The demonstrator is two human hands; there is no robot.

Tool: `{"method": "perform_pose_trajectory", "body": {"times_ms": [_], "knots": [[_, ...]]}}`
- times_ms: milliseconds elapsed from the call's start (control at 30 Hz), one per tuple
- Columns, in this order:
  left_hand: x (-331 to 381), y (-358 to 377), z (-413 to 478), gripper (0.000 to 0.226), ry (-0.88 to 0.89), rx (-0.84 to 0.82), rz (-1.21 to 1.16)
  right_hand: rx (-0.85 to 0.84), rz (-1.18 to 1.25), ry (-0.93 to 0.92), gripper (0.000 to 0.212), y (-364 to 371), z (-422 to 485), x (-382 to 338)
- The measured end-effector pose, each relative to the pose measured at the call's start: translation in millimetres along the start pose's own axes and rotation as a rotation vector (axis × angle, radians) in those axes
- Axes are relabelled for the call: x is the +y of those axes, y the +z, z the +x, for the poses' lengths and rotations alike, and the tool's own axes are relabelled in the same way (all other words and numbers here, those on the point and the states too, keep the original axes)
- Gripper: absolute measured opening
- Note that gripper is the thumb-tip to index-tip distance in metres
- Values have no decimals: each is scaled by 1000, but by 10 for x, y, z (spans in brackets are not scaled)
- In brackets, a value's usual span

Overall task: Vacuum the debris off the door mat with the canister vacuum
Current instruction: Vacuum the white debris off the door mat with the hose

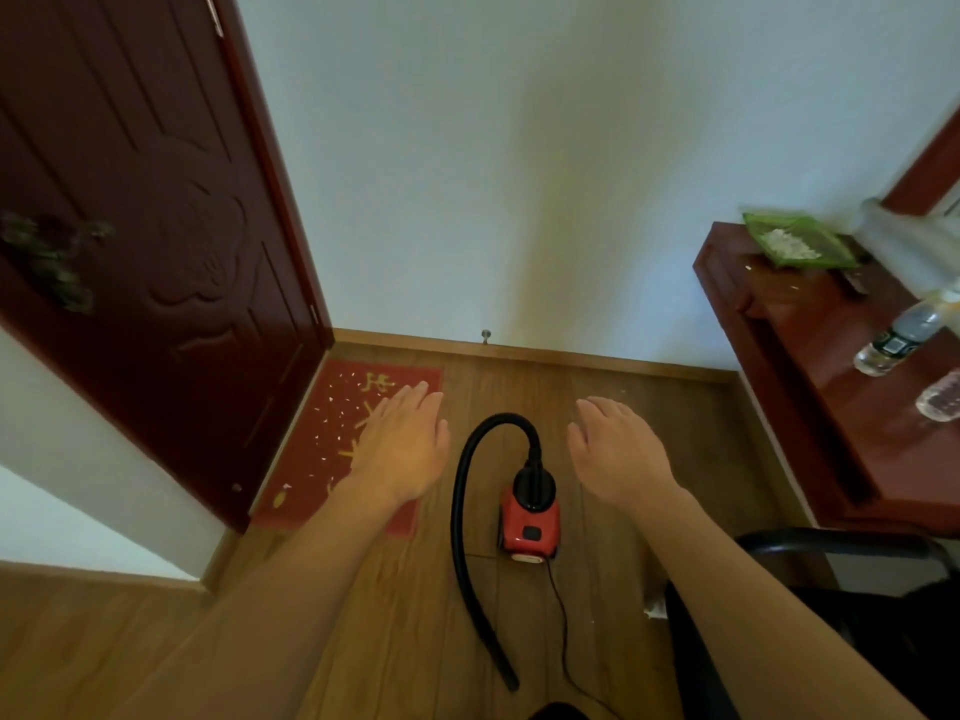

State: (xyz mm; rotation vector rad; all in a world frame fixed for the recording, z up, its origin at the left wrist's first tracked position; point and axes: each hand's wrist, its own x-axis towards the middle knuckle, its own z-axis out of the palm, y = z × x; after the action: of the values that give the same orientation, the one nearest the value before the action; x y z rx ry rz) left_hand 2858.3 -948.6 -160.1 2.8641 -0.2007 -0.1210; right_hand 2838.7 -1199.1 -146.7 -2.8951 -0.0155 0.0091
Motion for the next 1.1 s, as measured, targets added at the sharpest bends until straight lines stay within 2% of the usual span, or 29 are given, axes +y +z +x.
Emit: {"method": "perform_pose_trajectory", "body": {"times_ms": [200,700,867,1100], "knots": [[-15,30,307,55,-21,-14,-5,-50,-32,-45,37,35,383,30],[289,322,1296,57,-210,-12,58,-120,-54,-296,45,215,1710,613],[256,510,1498,58,-276,-66,80,-190,-106,-364,51,411,2048,751],[-122,902,1768,57,-303,-181,108,-270,-132,-424,46,954,2434,708]]}}
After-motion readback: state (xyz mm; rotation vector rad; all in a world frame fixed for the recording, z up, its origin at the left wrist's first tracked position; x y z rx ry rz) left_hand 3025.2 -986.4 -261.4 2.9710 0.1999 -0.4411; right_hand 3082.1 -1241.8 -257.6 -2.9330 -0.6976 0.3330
